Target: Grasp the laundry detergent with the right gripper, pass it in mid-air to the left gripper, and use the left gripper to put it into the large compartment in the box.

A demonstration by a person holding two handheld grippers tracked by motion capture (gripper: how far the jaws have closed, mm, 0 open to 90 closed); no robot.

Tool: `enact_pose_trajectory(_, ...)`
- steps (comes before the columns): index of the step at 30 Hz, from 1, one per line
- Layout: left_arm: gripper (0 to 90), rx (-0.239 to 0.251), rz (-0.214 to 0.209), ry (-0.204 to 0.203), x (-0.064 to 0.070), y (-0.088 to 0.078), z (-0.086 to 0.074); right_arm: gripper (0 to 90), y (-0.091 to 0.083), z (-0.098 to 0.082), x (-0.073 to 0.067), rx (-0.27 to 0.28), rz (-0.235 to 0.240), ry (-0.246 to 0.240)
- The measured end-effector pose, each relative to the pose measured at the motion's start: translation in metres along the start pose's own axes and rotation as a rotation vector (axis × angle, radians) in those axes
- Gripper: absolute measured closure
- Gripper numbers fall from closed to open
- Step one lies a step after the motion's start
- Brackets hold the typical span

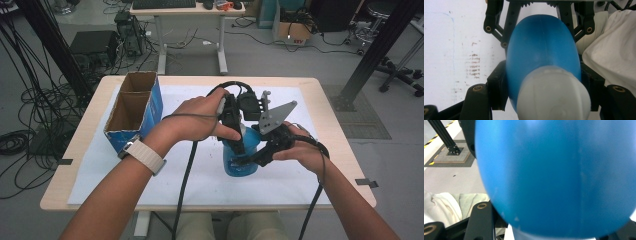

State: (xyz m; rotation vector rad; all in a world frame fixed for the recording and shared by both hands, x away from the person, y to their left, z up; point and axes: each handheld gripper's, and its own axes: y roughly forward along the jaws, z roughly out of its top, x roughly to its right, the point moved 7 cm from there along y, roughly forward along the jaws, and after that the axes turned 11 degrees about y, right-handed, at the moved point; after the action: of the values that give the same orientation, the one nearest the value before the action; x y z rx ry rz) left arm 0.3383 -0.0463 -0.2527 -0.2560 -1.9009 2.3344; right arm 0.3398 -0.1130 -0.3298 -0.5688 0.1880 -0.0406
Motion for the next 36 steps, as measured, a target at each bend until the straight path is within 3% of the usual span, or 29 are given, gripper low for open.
enact_pose_trajectory(23, 37.3, 0.001, -0.002, 0.012, -0.0018, -0.0008, 0.0021, 42.1, -0.0023, 0.0002, 0.0000, 0.001, -0.006, 0.004)
enact_pose_trajectory(25, 37.4, 0.000, -0.004, -0.002, -0.0010, -0.0007, 0.0019, 42.1, -0.0025, 0.0002, 0.0002, 0.002, -0.005, 0.003)
enact_pose_trajectory(36, 37.4, 0.002, -0.003, -0.003, -0.0010, -0.0005, 0.0021, 42.0, -0.0023, -0.0003, -0.0001, 0.003, -0.004, 0.004)
